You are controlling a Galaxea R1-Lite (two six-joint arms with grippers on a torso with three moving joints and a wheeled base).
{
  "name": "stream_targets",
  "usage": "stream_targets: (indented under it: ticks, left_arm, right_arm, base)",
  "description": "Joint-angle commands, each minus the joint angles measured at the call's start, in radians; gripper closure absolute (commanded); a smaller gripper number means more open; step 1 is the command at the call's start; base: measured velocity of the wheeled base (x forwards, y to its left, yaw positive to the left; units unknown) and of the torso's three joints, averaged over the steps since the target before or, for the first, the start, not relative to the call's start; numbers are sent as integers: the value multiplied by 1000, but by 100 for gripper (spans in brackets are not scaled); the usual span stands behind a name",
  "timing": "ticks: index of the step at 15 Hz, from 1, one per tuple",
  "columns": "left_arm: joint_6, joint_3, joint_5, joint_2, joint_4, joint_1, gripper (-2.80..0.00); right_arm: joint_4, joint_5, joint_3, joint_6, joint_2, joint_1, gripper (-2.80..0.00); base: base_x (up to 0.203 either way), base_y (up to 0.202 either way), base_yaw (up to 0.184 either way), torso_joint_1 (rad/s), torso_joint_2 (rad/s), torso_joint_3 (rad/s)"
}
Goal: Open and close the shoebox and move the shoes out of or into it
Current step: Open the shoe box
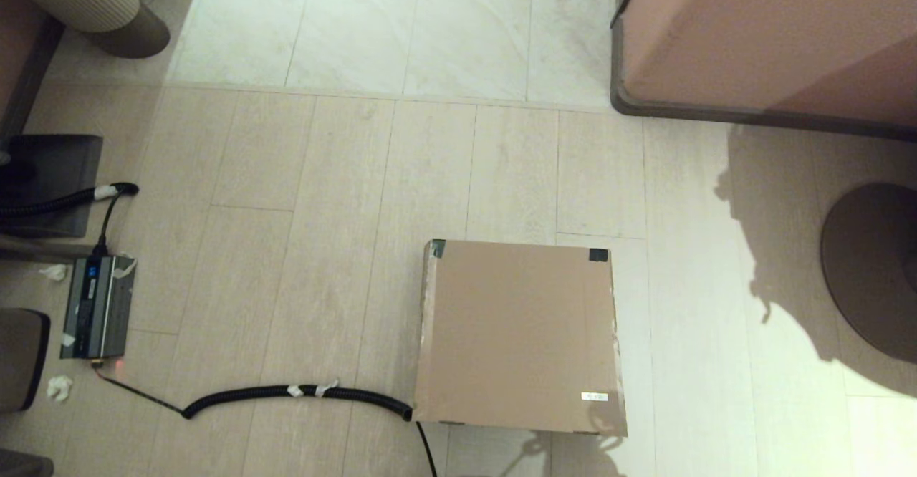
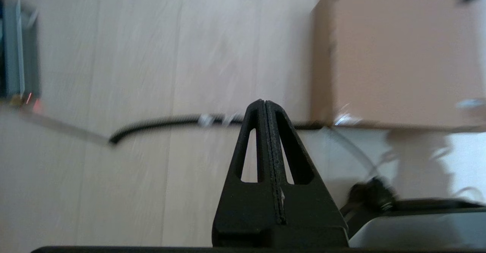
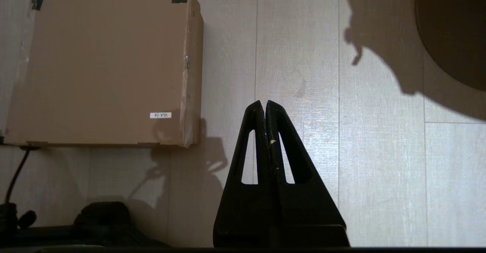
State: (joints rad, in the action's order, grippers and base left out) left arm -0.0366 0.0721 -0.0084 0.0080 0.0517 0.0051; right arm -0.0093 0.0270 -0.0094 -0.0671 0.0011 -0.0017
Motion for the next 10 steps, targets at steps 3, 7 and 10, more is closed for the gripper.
stream_targets:
  ticks: [3, 7, 10]
  left_arm:
    - [-64, 245, -95, 245, 0, -10, 0]
    - [-373, 440, -316, 741, -36, -38, 0]
    - [-630, 467, -529, 1079, -216, -39, 0]
  right_arm:
    - [50, -60, -162, -45, 167, 4, 0]
    - [53, -266, -328, -224, 706, 7, 0]
    - [-72, -388, -391, -302, 1150, 4, 0]
  base:
    - [0, 0, 0, 0, 0, 0]
    - [0, 0, 0, 0, 0, 0]
    - [0, 0, 0, 0, 0, 0]
